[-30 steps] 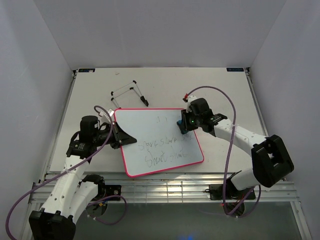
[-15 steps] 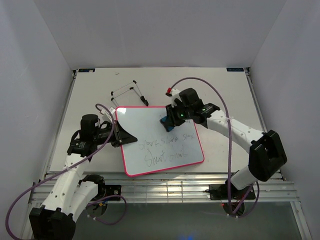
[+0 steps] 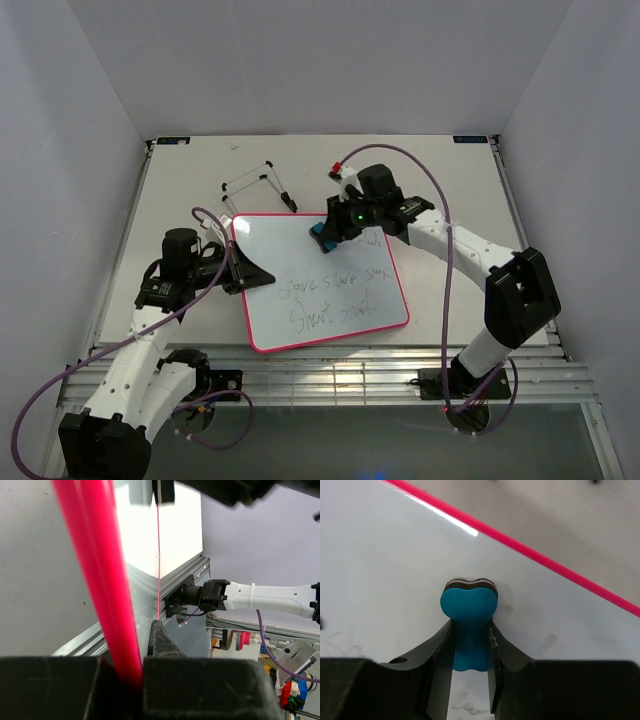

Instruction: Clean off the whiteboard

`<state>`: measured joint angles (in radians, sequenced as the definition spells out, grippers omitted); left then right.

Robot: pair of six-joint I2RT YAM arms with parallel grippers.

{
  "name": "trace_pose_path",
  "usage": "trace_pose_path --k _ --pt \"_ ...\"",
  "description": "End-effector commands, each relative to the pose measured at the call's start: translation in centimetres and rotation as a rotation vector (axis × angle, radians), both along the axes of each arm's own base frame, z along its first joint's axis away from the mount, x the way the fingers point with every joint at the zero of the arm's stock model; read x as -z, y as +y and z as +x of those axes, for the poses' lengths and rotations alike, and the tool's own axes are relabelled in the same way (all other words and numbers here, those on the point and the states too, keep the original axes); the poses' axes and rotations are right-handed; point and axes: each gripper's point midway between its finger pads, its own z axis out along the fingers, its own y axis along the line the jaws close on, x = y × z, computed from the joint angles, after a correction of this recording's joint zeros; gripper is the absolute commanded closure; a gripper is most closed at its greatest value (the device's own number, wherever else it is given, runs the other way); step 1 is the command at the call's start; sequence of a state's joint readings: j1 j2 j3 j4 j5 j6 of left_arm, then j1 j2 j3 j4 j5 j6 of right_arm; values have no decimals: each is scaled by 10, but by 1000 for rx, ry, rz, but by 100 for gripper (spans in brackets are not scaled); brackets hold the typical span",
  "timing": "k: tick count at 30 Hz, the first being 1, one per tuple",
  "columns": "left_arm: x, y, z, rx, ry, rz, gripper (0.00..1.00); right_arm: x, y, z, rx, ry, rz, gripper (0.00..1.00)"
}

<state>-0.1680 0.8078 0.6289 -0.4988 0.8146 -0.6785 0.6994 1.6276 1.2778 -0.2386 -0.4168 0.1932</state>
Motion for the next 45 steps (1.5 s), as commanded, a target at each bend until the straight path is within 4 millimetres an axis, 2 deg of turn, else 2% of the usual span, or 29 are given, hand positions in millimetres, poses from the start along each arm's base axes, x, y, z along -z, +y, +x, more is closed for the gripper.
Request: trace_pose_path --k 1,2,4,5,7,9,11,12,15,16,17,19,20,22,23,26,28,30,31,32,33,34,36,37,39,40,41,45 --pt "-25 0 17 101 -416 113 100 96 -98 19 257 169 -292 92" --pt "-25 0 18 105 -415 112 100 110 -124 20 301 205 -327 92" --pt "-23 0 19 103 -406 116 100 122 -152 24 360 247 -364 92" --pt "-23 0 20 101 -405 116 100 133 -162 18 373 278 -389 92" --pt "-23 1 19 96 -409 117 100 141 -174 15 391 297 -393 92" --pt "-25 1 19 89 -420 117 100 144 -172 10 365 308 -375 92" --pt "-24 1 19 92 -417 116 100 133 -154 7 299 308 -313 92" --pt "-23 1 19 92 -414 116 100 122 -144 11 277 272 -295 92" --pt "-22 1 21 86 -414 119 100 84 -104 4 182 155 -206 92" --pt "-21 2 22 80 -410 123 100 70 -81 -13 97 143 -144 92" --pt "-21 2 22 80 -409 122 100 45 -63 -14 49 77 -57 92" --pt "-19 1 21 88 -403 117 100 18 -36 -34 -49 68 54 92" --pt "-19 1 22 88 -402 116 100 0 -27 -32 -67 21 112 92" --pt "-18 0 22 92 -395 117 100 -13 -22 -24 -56 -3 146 92" --pt "-18 0 23 91 -395 118 100 -3 -25 -17 -28 16 106 92" --pt "-22 2 21 78 -419 120 100 27 -44 23 99 22 -28 92" --pt "-27 2 19 76 -440 118 100 56 -76 43 217 50 -166 92" --pt "-28 3 18 71 -451 119 100 83 -106 51 308 85 -281 92" --pt "-30 4 18 62 -459 121 100 90 -125 58 362 103 -298 92" --pt "-30 5 18 59 -460 123 100 106 -141 53 391 144 -324 92" --pt "-31 4 18 59 -461 122 100 113 -152 53 417 163 -333 92" --pt "-30 5 18 59 -458 122 100 121 -172 58 465 200 -333 92" --pt "-27 3 19 67 -445 121 100 141 -185 48 448 286 -319 92" --pt "-27 3 19 67 -443 121 100 144 -188 44 430 343 -272 92" --pt "-24 4 22 63 -426 125 100 145 -191 41 423 340 -279 92" --pt "-23 4 22 61 -422 129 100 145 -188 32 401 354 -260 92" --pt "-22 4 23 59 -418 129 100 134 -184 32 389 318 -224 92" --pt "-19 4 24 56 -405 133 100 127 -186 15 359 299 -214 92"
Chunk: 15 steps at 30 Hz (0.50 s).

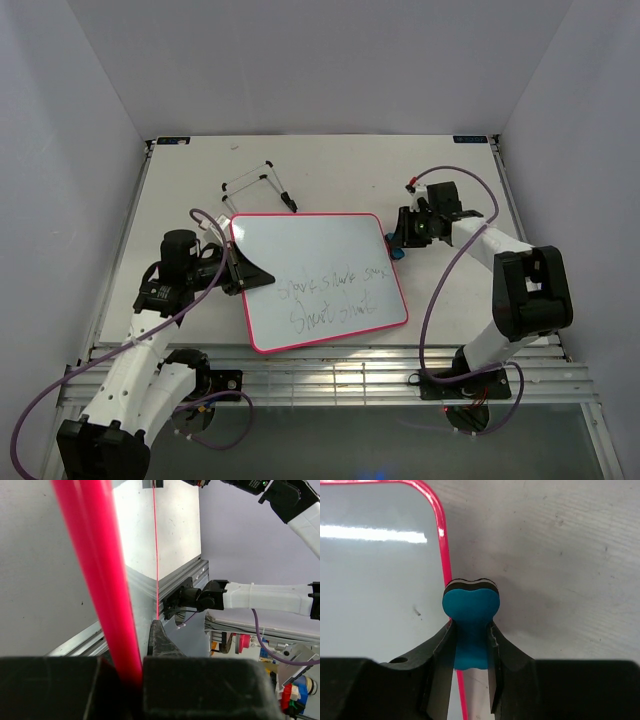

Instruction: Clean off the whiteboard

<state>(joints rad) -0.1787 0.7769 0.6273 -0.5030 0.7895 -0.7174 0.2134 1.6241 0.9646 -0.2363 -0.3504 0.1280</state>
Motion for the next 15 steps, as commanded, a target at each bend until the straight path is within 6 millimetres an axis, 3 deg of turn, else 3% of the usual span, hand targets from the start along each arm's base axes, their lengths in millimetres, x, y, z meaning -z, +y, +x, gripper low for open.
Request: trace_pose_path --k 1,4,11,15 --pt "-14 4 26 80 -404 145 100 8 15 -53 -124 103 39 92" --pt "-14 4 26 86 -402 142 100 -15 37 -58 -178 30 147 92" --pt "-14 3 25 92 -400 137 100 -27 66 -40 -193 -32 145 92" --pt "-15 3 25 89 -405 136 100 -41 105 -54 -330 -46 233 92"
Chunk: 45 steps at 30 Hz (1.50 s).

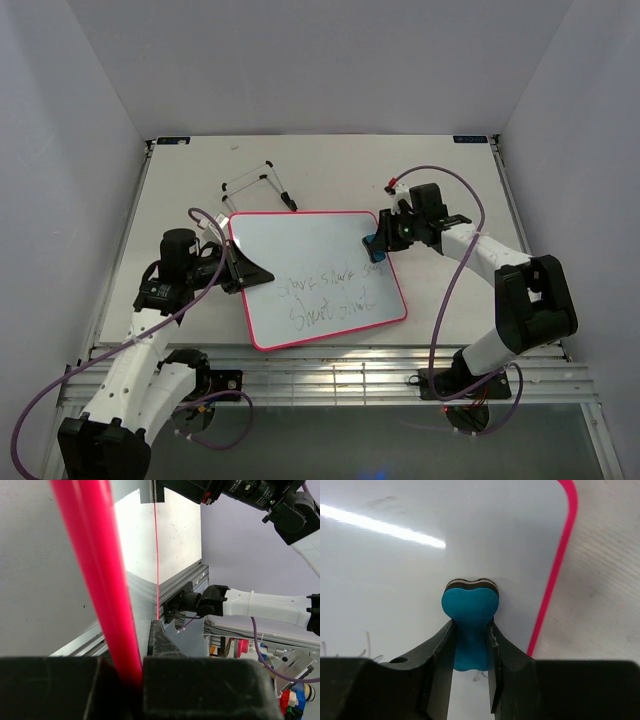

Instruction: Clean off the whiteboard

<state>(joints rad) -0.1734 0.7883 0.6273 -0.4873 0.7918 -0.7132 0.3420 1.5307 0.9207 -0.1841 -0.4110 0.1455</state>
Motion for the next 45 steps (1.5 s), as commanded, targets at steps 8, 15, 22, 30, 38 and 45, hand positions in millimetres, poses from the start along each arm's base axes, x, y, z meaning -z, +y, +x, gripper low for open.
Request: trace_pose_path --k 8,15,22,30,38,45 --pt "-13 0 22 102 -396 124 100 7 -20 17 113 32 -38 92" --pt "-8 0 25 105 -378 124 100 -11 31 21 -24 21 16 92" --pt "2 3 34 68 -357 153 100 -84 151 -28 -302 -79 200 92" --pt "3 4 36 60 -362 158 100 -107 200 -123 -363 -183 160 92" --pt "0 4 35 54 -374 155 100 -88 198 -146 -326 -170 38 92" --pt "0 4 34 55 -375 151 100 -52 159 -127 -115 -243 -155 92"
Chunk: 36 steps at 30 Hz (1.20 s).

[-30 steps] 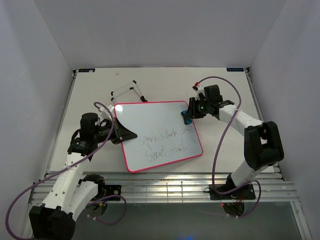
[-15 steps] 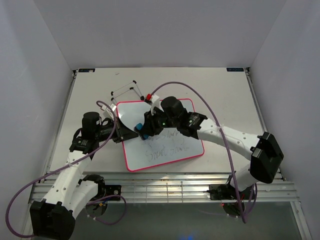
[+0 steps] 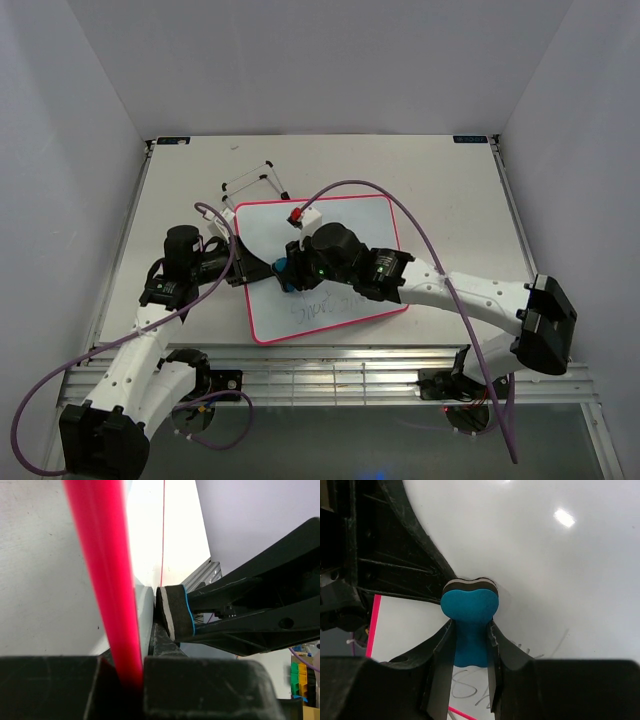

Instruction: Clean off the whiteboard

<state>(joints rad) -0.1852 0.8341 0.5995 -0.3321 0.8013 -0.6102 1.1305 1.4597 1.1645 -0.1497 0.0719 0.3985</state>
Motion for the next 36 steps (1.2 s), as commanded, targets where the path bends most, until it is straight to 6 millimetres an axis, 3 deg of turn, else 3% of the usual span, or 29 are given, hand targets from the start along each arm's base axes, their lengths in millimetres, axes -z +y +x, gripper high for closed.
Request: trace_pose_path --k 1,8,13,15,18,19,21,22,24,25,28,29,30,31,33,34,36 --pt "-2 8 18 -11 -212 116 100 84 -62 16 202 15 -286 92" --pt "-2 9 18 -14 -212 116 100 125 -145 38 340 111 -353 92" --pt "-3 9 17 -16 -218 116 100 135 -210 66 487 145 -355 92" --pt "-3 9 17 -13 -217 115 100 137 -219 68 485 131 -370 92" --pt "-3 8 17 -9 -217 112 100 129 -187 64 353 162 -278 92" --pt "-3 8 17 -8 -215 112 100 116 -160 54 248 178 -204 92" --pt "-3 7 17 -3 -212 110 100 96 -127 52 173 141 -122 92" --pt "-2 7 16 0 -207 110 100 74 -100 44 110 110 -68 92" --pt "-2 7 17 -3 -209 111 100 57 -66 32 21 96 -19 92" --pt "-3 7 17 -4 -213 110 100 32 -40 19 -40 60 23 92" --pt "-3 6 16 3 -215 106 100 17 -2 -3 -111 53 47 92" --pt "-3 6 16 3 -213 106 100 11 9 1 -111 48 54 92" --pt "-3 6 16 3 -213 106 100 11 14 1 -111 51 47 92" --pt "-3 6 15 6 -213 105 100 27 12 6 -82 70 -17 92" --pt "-4 6 15 4 -218 105 100 29 10 20 -41 33 -77 92" --pt "-4 6 15 4 -219 104 100 38 -2 37 25 20 -125 92" --pt "-6 6 14 2 -228 104 100 68 -28 43 58 68 -204 92"
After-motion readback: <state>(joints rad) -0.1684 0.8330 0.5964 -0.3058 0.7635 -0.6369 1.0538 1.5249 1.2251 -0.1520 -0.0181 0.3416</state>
